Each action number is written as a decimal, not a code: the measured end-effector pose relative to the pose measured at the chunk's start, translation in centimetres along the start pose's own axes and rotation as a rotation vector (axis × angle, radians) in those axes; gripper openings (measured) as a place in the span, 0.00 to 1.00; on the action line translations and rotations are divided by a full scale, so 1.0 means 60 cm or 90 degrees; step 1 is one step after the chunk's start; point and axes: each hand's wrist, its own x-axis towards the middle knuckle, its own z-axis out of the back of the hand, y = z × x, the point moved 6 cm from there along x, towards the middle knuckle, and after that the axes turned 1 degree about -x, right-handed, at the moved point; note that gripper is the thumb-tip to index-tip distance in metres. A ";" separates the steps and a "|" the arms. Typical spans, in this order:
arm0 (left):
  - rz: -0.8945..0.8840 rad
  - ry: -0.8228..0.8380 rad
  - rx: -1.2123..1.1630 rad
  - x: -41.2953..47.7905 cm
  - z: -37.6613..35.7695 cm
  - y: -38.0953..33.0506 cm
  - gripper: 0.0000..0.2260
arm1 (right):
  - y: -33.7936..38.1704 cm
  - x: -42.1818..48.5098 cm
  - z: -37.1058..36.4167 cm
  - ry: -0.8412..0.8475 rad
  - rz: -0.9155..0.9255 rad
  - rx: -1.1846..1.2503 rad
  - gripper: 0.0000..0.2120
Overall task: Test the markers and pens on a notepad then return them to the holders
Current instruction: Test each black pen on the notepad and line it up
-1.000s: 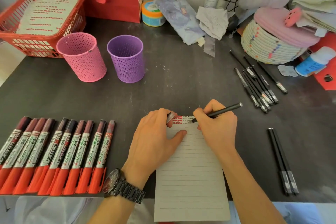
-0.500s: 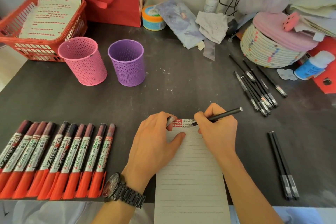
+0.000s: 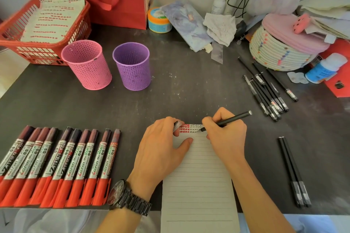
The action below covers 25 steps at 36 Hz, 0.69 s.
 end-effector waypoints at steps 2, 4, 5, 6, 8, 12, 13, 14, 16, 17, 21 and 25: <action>0.001 -0.005 0.002 0.000 0.000 0.000 0.14 | 0.000 0.000 0.001 -0.004 0.003 0.001 0.12; -0.003 -0.009 0.004 -0.001 0.001 -0.001 0.14 | 0.000 0.000 0.000 0.000 0.006 -0.001 0.12; -0.003 -0.006 0.003 -0.001 0.001 -0.001 0.14 | 0.000 0.000 0.000 0.003 0.005 -0.001 0.11; -0.002 0.000 0.002 -0.001 0.000 0.000 0.13 | 0.000 0.000 0.000 0.002 0.004 0.003 0.11; -0.001 0.009 -0.004 0.000 -0.001 -0.001 0.12 | -0.002 -0.001 0.005 -0.017 -0.007 0.029 0.12; -0.033 -0.005 -0.056 -0.003 0.011 -0.011 0.15 | 0.000 -0.006 0.021 -0.073 -0.018 0.140 0.16; -0.043 -0.005 -0.083 -0.005 0.014 -0.013 0.16 | 0.003 -0.008 0.023 -0.078 -0.015 0.154 0.17; -0.053 -0.005 -0.105 -0.007 0.016 -0.014 0.17 | 0.008 -0.010 0.025 -0.079 -0.011 0.168 0.17; -0.064 -0.004 -0.125 -0.010 0.020 -0.016 0.18 | 0.020 -0.016 0.033 -0.078 0.001 0.197 0.14; -0.064 -0.002 -0.124 -0.010 0.020 -0.016 0.19 | 0.026 -0.019 0.039 -0.076 0.011 0.210 0.13; -0.060 -0.019 -0.085 -0.010 0.018 -0.017 0.16 | 0.033 -0.038 0.061 -0.038 0.028 0.259 0.09; -0.080 -0.056 -0.065 -0.013 0.024 -0.019 0.10 | 0.012 -0.060 0.069 0.022 -0.027 0.307 0.09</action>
